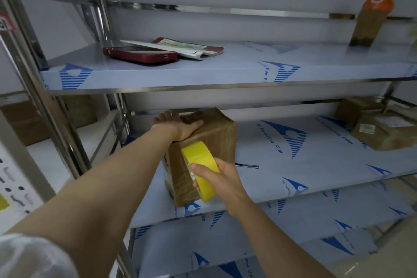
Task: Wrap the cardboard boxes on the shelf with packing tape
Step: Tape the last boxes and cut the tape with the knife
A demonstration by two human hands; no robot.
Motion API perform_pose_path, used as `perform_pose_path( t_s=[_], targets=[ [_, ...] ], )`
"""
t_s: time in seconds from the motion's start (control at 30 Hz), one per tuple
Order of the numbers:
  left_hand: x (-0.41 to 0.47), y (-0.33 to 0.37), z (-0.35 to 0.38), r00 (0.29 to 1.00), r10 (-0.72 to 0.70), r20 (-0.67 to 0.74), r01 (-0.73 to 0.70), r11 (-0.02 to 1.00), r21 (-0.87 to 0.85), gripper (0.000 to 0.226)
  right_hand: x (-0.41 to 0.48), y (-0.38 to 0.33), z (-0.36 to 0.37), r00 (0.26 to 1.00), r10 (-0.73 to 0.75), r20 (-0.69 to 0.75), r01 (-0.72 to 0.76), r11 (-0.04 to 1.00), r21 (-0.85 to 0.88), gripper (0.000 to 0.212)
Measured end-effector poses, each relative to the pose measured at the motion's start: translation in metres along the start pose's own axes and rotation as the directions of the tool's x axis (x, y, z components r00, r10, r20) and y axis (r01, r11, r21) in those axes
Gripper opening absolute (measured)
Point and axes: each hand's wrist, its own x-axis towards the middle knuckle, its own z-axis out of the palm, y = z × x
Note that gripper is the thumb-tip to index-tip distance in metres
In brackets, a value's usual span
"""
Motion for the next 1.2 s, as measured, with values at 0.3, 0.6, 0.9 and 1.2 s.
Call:
perform_pose_path(
  t_s=[0.3, 0.6, 0.9, 1.2],
  targets=[
    [0.04, -0.015, -0.002, 0.987, 0.035, -0.157, -0.051, 0.994, -0.099, 0.053, 0.016, 0.004, 0.002, 0.992, 0.028, -0.12, -0.026, 0.999, 0.023, 0.033],
    [0.033, -0.005, 0.001, 0.986, 0.039, -0.16, -0.044, 0.999, -0.029, 0.086, 0.019, 0.003, 0.004, 0.987, 0.035, -0.157, -0.024, 0.997, 0.07, 0.034],
    [0.004, 0.02, 0.011, 0.949, 0.138, -0.283, -0.139, 0.99, 0.017, 0.073, 0.019, -0.004, 0.005, 0.985, 0.067, -0.161, -0.061, 0.997, 0.038, 0.034],
    [-0.008, -0.057, -0.008, 0.896, 0.375, 0.238, -0.144, 0.753, -0.642, 0.14, 0.014, -0.01, 0.006, 0.982, 0.096, -0.16, -0.096, 0.995, 0.009, 0.034]
  ],
)
